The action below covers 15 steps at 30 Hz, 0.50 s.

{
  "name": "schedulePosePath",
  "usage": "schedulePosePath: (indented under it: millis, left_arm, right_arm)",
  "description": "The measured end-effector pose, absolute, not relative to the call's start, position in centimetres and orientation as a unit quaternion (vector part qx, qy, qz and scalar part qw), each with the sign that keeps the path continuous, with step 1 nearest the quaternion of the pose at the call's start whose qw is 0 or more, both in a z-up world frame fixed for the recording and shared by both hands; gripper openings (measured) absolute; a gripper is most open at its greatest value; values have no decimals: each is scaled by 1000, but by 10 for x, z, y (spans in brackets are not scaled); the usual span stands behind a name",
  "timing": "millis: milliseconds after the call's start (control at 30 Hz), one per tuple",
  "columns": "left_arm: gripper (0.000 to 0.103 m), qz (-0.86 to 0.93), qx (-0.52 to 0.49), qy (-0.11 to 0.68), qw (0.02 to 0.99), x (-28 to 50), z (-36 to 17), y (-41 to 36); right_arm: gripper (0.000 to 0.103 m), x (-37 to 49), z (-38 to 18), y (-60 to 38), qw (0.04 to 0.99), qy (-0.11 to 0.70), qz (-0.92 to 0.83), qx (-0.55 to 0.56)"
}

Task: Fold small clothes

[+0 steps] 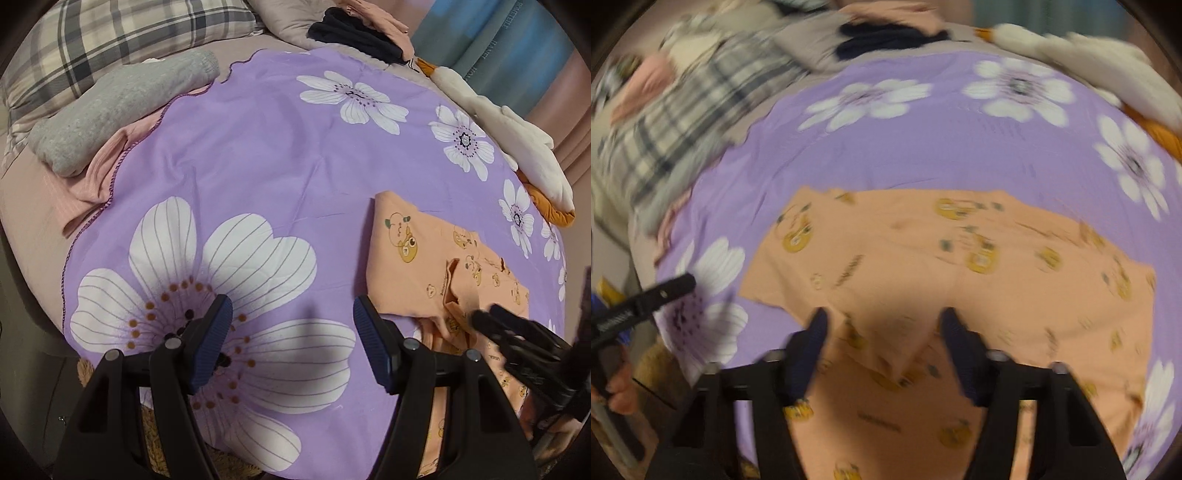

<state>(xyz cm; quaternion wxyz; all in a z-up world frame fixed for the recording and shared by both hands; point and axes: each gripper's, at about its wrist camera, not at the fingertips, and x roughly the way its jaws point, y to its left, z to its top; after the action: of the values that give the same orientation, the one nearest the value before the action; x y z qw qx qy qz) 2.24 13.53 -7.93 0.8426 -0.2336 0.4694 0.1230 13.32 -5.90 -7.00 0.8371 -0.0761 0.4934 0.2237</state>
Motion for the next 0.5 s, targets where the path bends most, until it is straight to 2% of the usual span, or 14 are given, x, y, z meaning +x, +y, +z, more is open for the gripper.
schedulePosePath:
  millis: [200, 267, 300, 333, 367, 500]
  left_arm:
    - [67, 122, -233, 476, 839, 20, -83, 136]
    - [67, 121, -231, 477, 839, 21, -84, 136]
    - [67, 120, -230, 477, 840, 21, -84, 135]
    - [67, 117, -229, 477, 840, 21, -84, 135]
    - [67, 115, -228, 477, 841, 22, -84, 134]
    - [67, 119, -219, 480, 841, 26, -84, 131]
  right_arm:
    - [51, 148, -104, -39, 820, 522, 207, -113]
    - [33, 151, -106, -39, 827, 512, 198, -124]
    - [28, 151, -103, -41, 829, 509, 197, -119]
    - [12, 152, -99, -45, 831, 507, 203, -108]
    - [9, 152, -91, -52, 836, 500, 208, -93]
    - [8, 154, -65, -72, 847, 480, 222, -50]
